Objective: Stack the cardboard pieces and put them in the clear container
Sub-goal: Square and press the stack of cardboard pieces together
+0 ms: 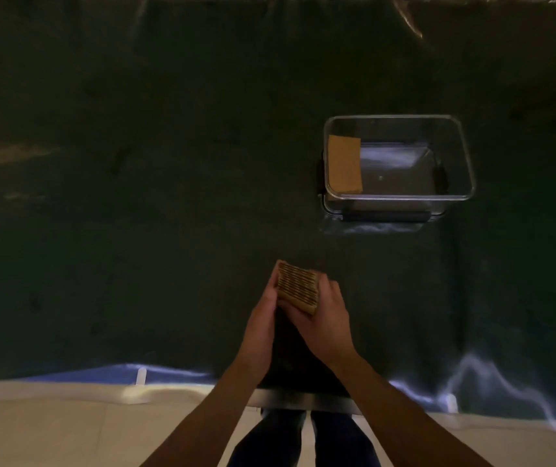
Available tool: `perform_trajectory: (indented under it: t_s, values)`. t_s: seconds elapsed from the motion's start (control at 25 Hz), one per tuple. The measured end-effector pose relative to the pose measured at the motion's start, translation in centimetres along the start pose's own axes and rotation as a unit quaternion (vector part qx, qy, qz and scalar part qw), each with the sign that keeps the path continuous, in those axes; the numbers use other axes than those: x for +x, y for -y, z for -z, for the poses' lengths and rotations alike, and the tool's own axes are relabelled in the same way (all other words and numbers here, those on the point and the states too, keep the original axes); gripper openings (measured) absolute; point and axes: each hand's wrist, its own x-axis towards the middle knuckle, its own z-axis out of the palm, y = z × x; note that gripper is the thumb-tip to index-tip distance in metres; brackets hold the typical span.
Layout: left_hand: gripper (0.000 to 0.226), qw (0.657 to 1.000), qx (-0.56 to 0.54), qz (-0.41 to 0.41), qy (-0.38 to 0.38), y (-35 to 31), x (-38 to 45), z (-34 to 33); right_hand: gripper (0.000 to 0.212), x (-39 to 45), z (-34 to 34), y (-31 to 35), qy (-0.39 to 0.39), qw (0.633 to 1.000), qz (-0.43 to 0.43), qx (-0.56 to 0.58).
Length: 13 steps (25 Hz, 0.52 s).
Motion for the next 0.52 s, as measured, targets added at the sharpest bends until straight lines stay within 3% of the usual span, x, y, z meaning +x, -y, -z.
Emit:
perform_trajectory:
  t_s: [0.08,0.2,0.36,0.48,0.52]
  values:
    - [0.034,0.999,0.012,0.023,0.020,0.5,0.0,0.1,0.054,0.0,-0.3,-0.3,-0.001,1.000,0.008,-0.011]
    - [0.045,0.998,-0.052,0.039,0.024,0.7,0.2,0.4,0.053,-0.1,-0.5,-0.4,-0.003,1.000,0.022,-0.019]
    - [0.065,0.997,0.008,0.028,0.069,0.4,-0.4,0.0,0.052,-0.1,-0.4,-0.5,-0.020,0.999,0.038,-0.028]
    - [0.079,0.981,0.167,-0.096,0.031,-1.5,-0.8,-0.1,0.050,0.3,-0.3,-0.6,-0.003,0.997,0.057,-0.053]
    - [0.081,0.942,0.278,-0.191,0.005,-2.0,-0.7,-0.3,0.049,0.3,-0.3,-0.7,-0.003,0.996,0.060,-0.064]
